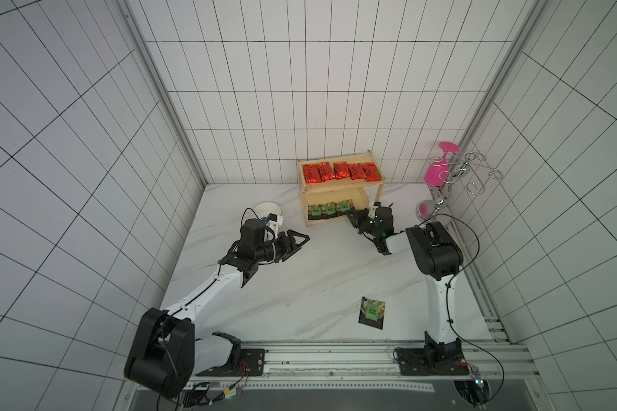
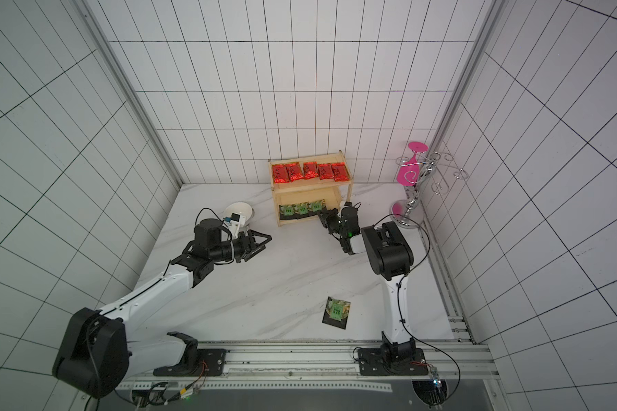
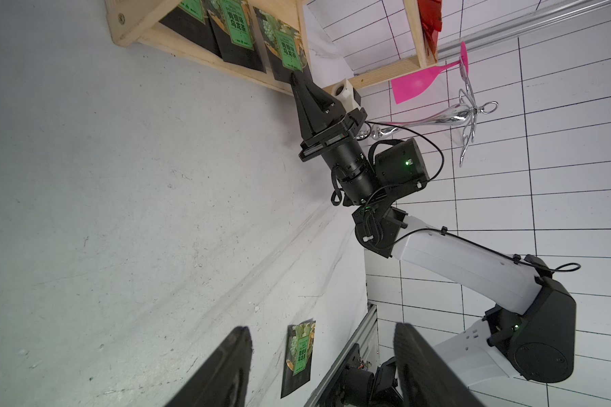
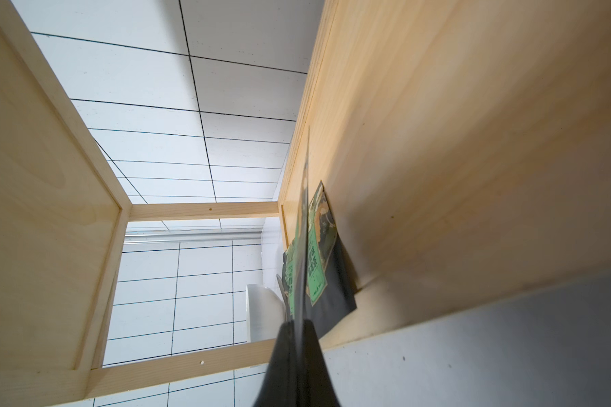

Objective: Place the tea bags on the shelf by color
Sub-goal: Place the tea bag on the shelf.

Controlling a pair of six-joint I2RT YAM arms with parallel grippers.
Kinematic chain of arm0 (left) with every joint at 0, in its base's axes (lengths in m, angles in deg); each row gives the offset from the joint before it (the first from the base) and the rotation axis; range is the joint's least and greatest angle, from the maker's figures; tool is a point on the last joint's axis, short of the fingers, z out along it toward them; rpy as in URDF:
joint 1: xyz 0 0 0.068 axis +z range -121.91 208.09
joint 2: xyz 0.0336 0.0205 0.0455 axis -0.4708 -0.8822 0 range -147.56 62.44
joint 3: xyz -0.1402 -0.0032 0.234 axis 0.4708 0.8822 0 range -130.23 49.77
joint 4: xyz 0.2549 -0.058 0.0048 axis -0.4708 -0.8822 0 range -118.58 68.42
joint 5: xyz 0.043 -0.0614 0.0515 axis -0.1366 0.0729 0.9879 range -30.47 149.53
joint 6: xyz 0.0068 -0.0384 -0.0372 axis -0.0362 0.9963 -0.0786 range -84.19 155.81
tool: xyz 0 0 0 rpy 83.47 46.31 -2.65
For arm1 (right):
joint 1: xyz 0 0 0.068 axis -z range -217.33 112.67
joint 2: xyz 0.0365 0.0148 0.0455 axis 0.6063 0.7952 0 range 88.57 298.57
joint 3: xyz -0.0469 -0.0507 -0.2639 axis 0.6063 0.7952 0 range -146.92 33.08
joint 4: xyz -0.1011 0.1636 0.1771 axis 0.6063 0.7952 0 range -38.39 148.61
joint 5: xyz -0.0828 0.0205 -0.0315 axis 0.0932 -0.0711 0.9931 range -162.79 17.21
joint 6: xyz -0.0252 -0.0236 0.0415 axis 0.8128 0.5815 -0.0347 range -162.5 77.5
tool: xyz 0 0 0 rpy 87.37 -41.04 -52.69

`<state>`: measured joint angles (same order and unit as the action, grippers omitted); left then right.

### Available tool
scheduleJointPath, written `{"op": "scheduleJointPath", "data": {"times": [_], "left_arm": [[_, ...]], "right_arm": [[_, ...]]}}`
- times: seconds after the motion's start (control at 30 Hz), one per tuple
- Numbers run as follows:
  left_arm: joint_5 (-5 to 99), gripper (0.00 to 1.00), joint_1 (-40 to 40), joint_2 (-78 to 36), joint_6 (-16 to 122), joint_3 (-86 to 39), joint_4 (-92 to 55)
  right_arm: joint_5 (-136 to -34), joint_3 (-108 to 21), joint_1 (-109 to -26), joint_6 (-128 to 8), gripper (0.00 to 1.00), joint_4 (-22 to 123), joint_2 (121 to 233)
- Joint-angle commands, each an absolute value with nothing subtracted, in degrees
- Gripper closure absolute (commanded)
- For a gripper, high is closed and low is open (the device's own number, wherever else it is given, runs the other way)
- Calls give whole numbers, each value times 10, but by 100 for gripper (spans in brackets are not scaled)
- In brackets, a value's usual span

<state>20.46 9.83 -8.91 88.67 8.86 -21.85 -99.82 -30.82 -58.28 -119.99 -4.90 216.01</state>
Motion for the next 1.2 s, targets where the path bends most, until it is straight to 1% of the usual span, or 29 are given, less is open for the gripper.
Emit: {"op": "scheduleJointPath", "data": {"times": [0.0, 0.27, 0.47, 0.8, 1.03, 1.17], "left_arm": [[201, 32, 102, -79, 876, 93, -209], [201, 33, 102, -80, 876, 95, -208], [201, 33, 102, -79, 875, 95, -208], [201, 32, 102, -72, 873, 99, -209], [202, 32, 102, -65, 870, 99, -214], [203, 32, 102, -62, 869, 99, -216]], "right_arm": [[-1013, -334, -579, -1216, 100, -88, 2170], [-994, -331, -583, -1159, 100, -39, 2154], [-999, -356, -584, -1188, 100, -60, 2185], [-1000, -382, -586, -1215, 100, -54, 2208], [-999, -404, -585, -1250, 98, -53, 2241], [-1002, -409, -584, -1264, 95, -51, 2248]]}}
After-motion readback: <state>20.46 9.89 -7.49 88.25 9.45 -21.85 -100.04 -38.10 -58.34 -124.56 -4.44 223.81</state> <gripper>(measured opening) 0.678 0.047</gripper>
